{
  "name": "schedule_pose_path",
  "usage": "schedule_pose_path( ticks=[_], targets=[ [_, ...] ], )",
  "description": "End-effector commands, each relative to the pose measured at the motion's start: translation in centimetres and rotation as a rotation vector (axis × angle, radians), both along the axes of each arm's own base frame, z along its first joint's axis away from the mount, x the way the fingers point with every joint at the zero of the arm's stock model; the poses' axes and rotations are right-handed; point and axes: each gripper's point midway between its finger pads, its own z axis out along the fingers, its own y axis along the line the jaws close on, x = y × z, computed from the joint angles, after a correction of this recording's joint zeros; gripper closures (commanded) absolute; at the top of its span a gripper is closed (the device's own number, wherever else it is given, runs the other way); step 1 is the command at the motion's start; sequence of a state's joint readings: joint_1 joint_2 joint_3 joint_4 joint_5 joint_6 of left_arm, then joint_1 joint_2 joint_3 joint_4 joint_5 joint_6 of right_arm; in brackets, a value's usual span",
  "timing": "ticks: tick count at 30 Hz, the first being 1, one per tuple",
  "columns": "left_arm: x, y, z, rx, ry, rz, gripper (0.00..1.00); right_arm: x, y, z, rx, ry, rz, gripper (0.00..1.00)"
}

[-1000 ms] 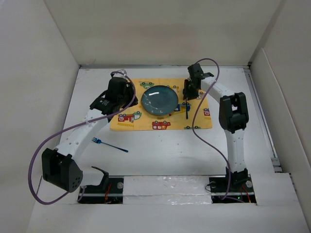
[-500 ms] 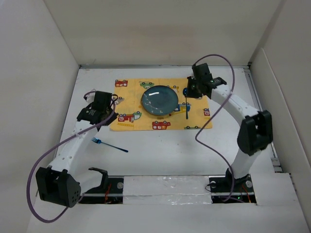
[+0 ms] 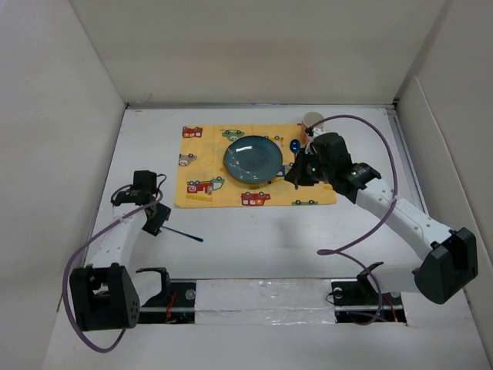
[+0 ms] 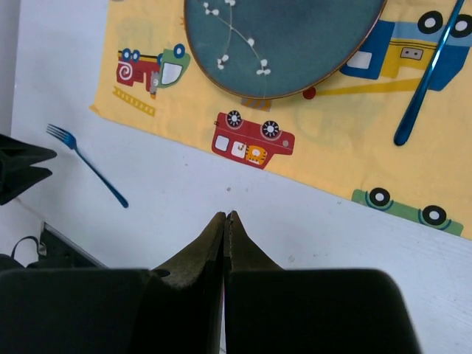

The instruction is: Set the dinner table for one person

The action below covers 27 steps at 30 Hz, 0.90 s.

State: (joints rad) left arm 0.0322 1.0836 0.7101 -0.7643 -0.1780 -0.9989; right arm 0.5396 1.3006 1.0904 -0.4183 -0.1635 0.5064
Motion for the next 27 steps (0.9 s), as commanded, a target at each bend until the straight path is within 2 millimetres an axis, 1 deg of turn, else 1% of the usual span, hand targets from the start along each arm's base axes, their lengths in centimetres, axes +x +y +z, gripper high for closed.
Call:
schedule_pose_path(
  ticks=[1, 2, 3, 6, 9, 11, 12, 14, 15, 17, 18, 21, 22, 23, 24, 26, 27],
  targets=[
    [1.2, 0.9, -1.3, 0.036, 0.022, 0.037, 0.60, -0.5, 1.5, 2.4, 0.057, -0.064, 0.046, 0.96],
    [1.5, 0.9, -1.6, 0.040, 0.028, 0.034, 0.60, -0.7, 1.8, 2.6, 0.059, -0.069, 0.056, 0.96],
    [1.4, 1.0, -2.0, 0.042, 0.044, 0.032, 0.60, -0.7, 1.8, 2.3, 0.053, -0.062, 0.059, 0.96],
    [0.8, 1.1, -3.4, 0.050, 0.106, 0.024, 0.60, -0.9, 2.2, 2.6, 0.057, -0.066, 0.077, 0.96],
    [0.7, 1.0, -3.9, 0.047, 0.101, 0.018, 0.60, -0.8, 2.4, 2.7, 0.057, -0.064, 0.079, 0.96],
    [0.7, 0.9, -4.3, 0.038, 0.092, 0.015, 0.60, -0.8, 2.5, 3.1, 0.064, -0.069, 0.087, 0.96],
    [0.7, 0.7, -4.4, 0.032, 0.091, 0.010, 0.60, -0.5, 2.3, 3.1, 0.064, -0.068, 0.079, 0.96],
    [0.9, 0.5, -4.7, 0.021, 0.083, 0.009, 0.60, -0.4, 2.4, 3.4, 0.066, -0.070, 0.080, 0.96],
    [0.7, 0.0, -5.0, 0.018, 0.087, -0.006, 0.60, -0.4, 2.4, 3.3, 0.064, -0.066, 0.080, 0.96],
    [0.8, -0.4, -5.5, 0.019, 0.092, -0.014, 0.61, -0.3, 2.4, 3.4, 0.061, -0.066, 0.080, 0.96],
    [0.6, -0.7, -5.9, 0.002, 0.099, -0.016, 0.62, 0.0, 2.1, 3.6, 0.062, -0.067, 0.067, 0.96],
    [0.3, -0.9, -6.5, -0.011, 0.108, -0.015, 0.78, 0.2, 1.8, 4.1, 0.065, -0.068, 0.056, 0.96],
    [0.3, -1.0, -6.4, -0.011, 0.101, -0.019, 0.90, 0.4, 1.5, 4.2, 0.064, -0.070, 0.048, 0.96],
    [0.5, -0.9, -6.3, -0.009, 0.089, -0.027, 0.96, 0.4, 1.6, 4.1, 0.065, -0.067, 0.048, 0.96],
    [0.6, -1.0, -6.1, -0.009, 0.080, -0.034, 1.00, 0.4, 1.6, 4.0, 0.061, -0.062, 0.049, 0.96],
    [0.4, -0.6, -4.9, 0.010, 0.065, -0.040, 1.00, 0.7, 1.2, 4.0, 0.055, -0.059, 0.036, 0.96],
    [1.0, -0.3, -3.9, 0.027, 0.039, -0.034, 1.00, 1.0, 0.8, 3.9, 0.048, -0.057, 0.017, 0.96]
  ],
)
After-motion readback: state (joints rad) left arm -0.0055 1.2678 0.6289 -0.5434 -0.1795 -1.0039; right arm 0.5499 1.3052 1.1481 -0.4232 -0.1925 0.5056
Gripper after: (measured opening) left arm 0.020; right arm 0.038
